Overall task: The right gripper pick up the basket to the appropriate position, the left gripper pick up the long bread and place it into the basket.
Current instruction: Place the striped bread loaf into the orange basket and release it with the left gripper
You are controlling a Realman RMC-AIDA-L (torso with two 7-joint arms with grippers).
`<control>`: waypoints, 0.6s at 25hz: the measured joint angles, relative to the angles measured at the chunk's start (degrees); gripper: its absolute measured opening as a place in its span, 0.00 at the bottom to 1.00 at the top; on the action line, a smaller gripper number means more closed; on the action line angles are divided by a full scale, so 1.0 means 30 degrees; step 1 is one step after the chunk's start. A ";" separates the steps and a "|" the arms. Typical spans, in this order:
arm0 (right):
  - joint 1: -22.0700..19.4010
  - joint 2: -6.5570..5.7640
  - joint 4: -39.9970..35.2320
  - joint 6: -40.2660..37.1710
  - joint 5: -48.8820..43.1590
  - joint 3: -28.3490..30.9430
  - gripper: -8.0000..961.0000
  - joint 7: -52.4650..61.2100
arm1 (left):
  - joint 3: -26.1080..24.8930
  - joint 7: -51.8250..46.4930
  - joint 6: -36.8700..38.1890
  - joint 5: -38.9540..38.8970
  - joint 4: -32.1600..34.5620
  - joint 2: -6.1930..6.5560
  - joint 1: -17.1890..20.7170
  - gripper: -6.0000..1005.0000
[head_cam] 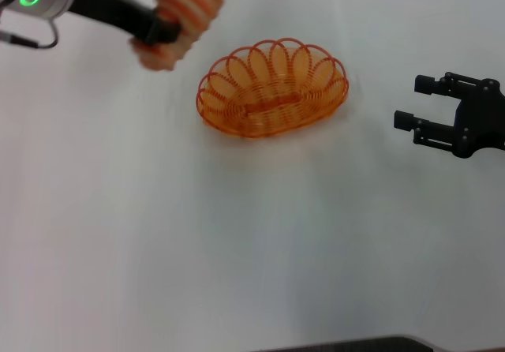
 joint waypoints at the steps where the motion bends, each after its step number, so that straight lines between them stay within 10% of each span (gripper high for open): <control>1: 0.0000 0.0000 0.0000 0.0000 0.0000 0.0000 0.75 0.0000 | 0.0292 0.0718 0.0068 -0.0494 0.0222 0.0001 -0.0161 0.33; 15: -0.0120 0.0054 0.0025 -0.0034 -0.0032 0.0000 0.75 0.0000 | 0.5977 0.4693 -0.0183 -0.1215 0.0572 -0.0166 -0.0821 0.25</control>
